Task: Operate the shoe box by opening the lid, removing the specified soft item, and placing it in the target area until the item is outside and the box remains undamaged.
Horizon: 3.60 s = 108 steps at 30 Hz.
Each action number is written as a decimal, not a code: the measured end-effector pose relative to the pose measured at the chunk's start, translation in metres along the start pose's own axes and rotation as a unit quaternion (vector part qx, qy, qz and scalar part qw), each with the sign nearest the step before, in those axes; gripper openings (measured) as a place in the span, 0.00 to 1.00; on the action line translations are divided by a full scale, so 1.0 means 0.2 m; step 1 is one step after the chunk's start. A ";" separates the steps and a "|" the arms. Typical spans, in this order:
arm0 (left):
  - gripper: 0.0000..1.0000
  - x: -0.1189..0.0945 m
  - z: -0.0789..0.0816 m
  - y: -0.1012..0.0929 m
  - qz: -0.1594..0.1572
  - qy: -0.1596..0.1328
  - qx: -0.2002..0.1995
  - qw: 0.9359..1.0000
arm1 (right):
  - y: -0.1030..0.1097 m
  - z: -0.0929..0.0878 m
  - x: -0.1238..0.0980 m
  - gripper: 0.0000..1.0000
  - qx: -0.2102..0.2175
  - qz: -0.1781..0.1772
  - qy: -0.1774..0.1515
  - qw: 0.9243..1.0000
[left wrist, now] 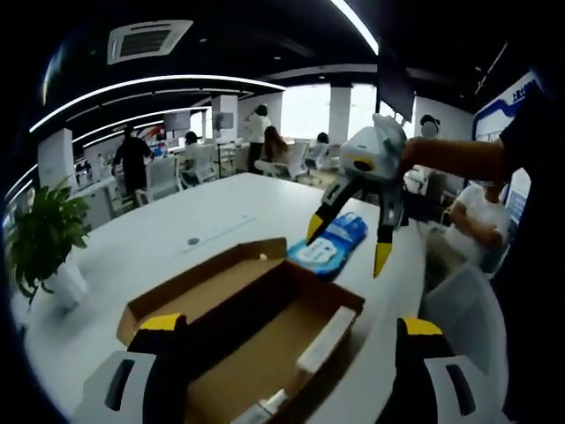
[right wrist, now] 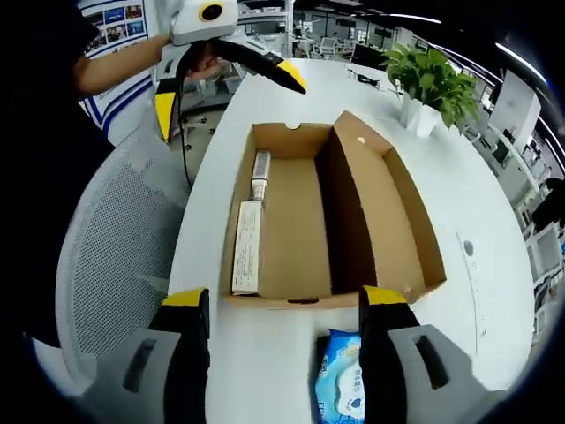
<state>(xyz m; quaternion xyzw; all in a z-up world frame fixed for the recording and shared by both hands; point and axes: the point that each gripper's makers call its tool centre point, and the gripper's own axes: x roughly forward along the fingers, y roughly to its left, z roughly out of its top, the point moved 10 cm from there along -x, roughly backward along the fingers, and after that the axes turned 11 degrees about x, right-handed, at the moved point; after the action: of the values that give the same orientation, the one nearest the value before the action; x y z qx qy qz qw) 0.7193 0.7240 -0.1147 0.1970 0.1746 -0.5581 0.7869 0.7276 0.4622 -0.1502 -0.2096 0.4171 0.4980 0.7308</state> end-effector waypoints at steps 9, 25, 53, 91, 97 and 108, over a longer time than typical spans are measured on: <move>1.00 -0.12 -0.07 0.03 0.031 0.001 -0.012 0.999 | -0.01 0.05 0.13 0.64 -0.026 0.013 0.027 0.999; 1.00 -0.21 -0.18 0.03 0.059 0.017 -0.035 0.998 | -0.03 0.06 0.33 0.62 -0.082 0.035 0.088 0.992; 0.99 -0.27 -0.26 0.02 0.077 0.025 -0.048 0.996 | -0.03 0.07 0.36 0.58 -0.066 0.051 0.091 0.992; 0.96 -0.30 -0.30 -0.07 0.088 0.032 -0.056 0.994 | 0.01 0.04 0.46 0.17 -0.088 0.048 0.087 0.991; 0.96 -0.30 -0.28 -0.08 0.089 0.029 -0.052 0.994 | 0.03 0.05 0.45 0.16 -0.077 0.053 0.086 0.992; 0.99 -0.32 -0.29 -0.05 0.090 0.010 -0.048 0.995 | 0.05 0.07 0.40 0.15 -0.070 0.044 0.072 0.994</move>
<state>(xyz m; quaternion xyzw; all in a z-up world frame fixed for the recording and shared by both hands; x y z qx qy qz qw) 0.6858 0.8022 -0.1339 0.1794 0.1905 -0.4738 0.8409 0.7370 0.5200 -0.2062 -0.2765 0.4416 0.5412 0.6600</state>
